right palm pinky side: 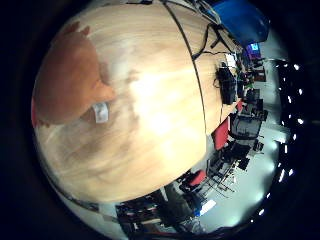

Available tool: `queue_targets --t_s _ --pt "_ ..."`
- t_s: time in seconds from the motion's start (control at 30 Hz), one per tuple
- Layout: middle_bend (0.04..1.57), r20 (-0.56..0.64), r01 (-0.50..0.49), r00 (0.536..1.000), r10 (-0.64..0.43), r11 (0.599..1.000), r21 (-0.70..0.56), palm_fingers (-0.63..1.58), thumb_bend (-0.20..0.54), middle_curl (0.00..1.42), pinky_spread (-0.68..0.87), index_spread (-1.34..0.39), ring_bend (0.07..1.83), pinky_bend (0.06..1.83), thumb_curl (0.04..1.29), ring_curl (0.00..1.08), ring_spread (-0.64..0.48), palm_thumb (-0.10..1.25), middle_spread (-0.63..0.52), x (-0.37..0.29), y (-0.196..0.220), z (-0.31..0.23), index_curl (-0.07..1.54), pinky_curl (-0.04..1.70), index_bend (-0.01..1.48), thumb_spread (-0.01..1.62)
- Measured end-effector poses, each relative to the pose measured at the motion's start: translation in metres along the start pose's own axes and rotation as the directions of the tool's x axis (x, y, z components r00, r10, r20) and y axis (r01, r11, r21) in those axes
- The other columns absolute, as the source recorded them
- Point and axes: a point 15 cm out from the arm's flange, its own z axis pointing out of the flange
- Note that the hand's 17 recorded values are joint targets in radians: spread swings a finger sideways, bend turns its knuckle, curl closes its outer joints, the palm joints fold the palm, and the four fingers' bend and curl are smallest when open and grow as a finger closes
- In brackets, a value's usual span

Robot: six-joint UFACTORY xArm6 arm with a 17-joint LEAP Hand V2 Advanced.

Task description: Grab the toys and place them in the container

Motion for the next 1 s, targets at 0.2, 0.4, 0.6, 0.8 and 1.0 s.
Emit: queue_targets --t_s 0.2,0.4,0.6,0.8,1.0 --pt "0.19 -0.002 -0.001 1.000 0.001 1.000 -0.001 0.22 -0.028 0.36 0.34 -0.41 0.43 0.40 0.29 0.26 -0.02 0.25 -0.08 0.004 -0.010 0.020 0.26 0.30 0.14 0.97" --pt "0.20 0.001 -0.005 1.000 0.005 1.000 -0.012 0.27 -0.026 0.36 0.32 -0.41 0.55 0.47 0.29 0.28 -0.07 0.26 -0.09 0.010 -0.022 0.034 0.24 0.31 0.11 0.97" --pt "0.34 0.008 -0.023 1.000 0.024 0.999 -0.023 0.41 -0.014 0.40 0.17 -0.41 0.85 0.56 0.29 0.37 -0.25 0.32 -0.17 0.022 -0.022 0.043 0.17 0.33 0.06 1.01" --pt "0.54 0.019 -0.034 0.999 0.035 0.998 -0.052 0.78 0.042 0.48 -0.17 -0.43 1.15 0.90 0.31 0.46 -0.35 0.50 -0.29 0.028 -0.017 0.055 0.10 0.40 0.04 1.08" --pt "0.69 0.020 -0.041 0.999 0.042 0.998 -0.047 1.00 0.138 0.57 -0.40 -0.47 1.20 1.04 0.35 0.51 -0.35 0.76 -0.38 0.033 -0.018 0.058 0.12 0.48 0.20 1.14"
